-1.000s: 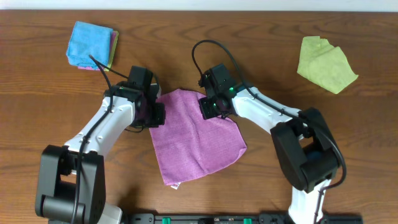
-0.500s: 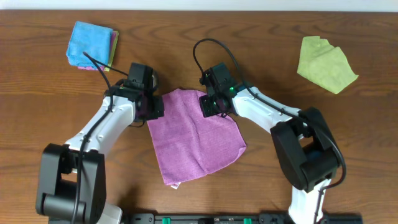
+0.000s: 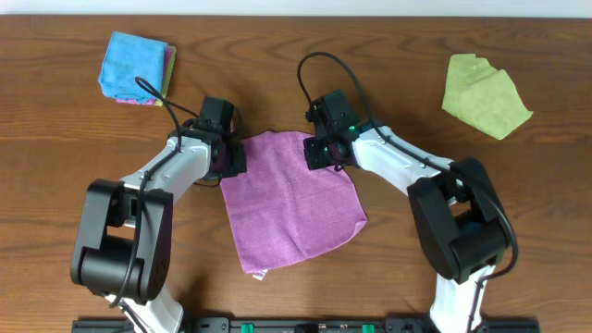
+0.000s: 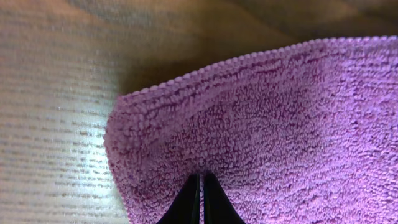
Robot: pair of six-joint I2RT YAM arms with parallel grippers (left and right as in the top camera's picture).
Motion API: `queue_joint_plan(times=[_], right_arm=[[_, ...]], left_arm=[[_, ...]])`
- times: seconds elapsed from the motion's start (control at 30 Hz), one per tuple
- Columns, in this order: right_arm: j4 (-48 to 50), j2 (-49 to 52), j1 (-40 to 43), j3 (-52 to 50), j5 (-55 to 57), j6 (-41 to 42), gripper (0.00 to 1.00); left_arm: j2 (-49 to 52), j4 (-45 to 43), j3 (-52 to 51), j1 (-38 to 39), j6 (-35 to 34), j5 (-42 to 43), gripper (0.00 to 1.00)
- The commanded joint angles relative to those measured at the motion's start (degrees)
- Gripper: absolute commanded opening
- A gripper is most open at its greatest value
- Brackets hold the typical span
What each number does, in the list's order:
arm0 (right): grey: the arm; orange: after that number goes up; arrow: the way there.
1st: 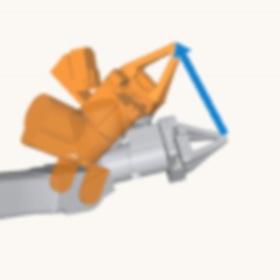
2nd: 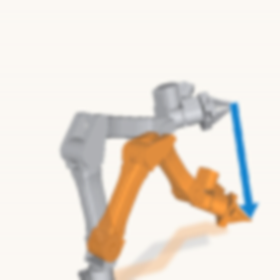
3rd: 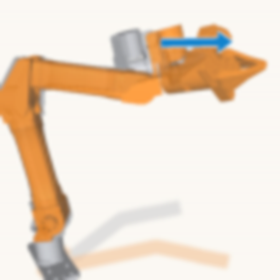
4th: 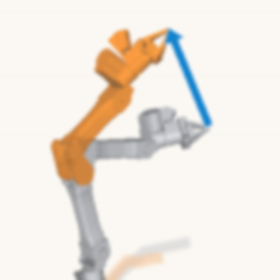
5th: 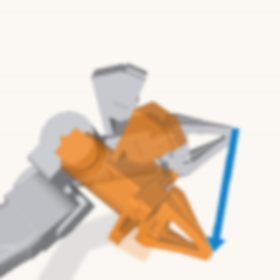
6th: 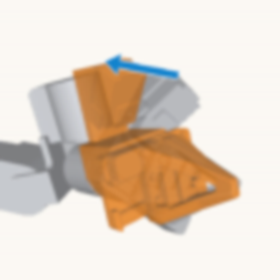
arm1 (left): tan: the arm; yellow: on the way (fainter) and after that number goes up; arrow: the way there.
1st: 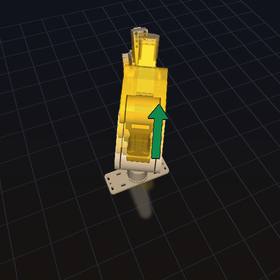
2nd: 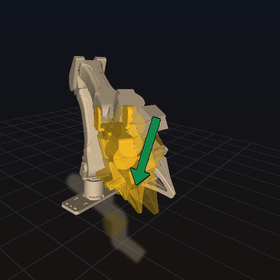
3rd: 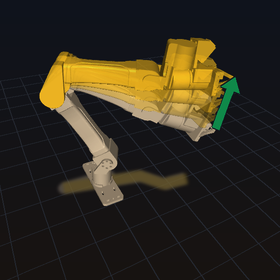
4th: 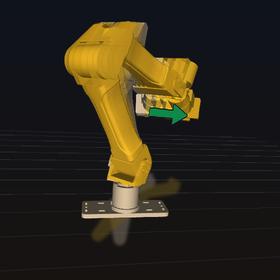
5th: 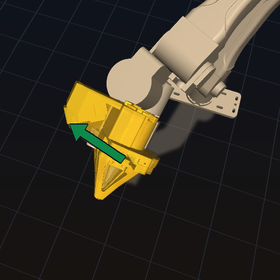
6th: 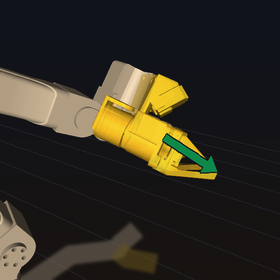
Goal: Fold the cloth
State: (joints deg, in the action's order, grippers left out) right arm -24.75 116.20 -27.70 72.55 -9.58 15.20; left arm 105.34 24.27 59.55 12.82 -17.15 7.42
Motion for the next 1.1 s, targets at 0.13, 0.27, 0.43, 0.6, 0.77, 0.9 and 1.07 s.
queue_joint_plan(times=[0.13,0.27,0.43,0.6,0.77,0.9,1.07], right_arm=[[-0.94,2.19,1.95,-0.98,2.75,2.23,0.02],[-0.22,2.21,2.89,-0.98,2.75,5.46,0.02],[2.23,2.19,3.98,-0.98,5.09,7.89,0.02],[6.16,2.21,5.60,-0.98,6.58,8.57,0.02],[9.31,2.21,7.15,-0.98,6.29,8.61,0.02],[9.25,2.19,6.99,-0.98,3.91,8.55,0.02],[9.40,2.19,6.25,-0.98,2.08,8.48,0.02]], left_arm=[[4.44,-6.56,-0.57,0.13,-1.07,-1.64,0.06],[6.05,-12.70,-0.55,0.52,-1.09,-1.09,0.06],[8.96,-18.71,-0.07,1.01,-1.09,0.13,0.06],[10.78,-19.50,2.89,1.09,-0.66,0.11,0.06],[11.26,-19.54,5.77,1.09,-0.61,0.11,0.06],[11.26,-17.11,5.88,1.14,-0.61,0.11,0.06],[11.26,-14.75,5.88,1.14,0.46,0.09,0.05]])
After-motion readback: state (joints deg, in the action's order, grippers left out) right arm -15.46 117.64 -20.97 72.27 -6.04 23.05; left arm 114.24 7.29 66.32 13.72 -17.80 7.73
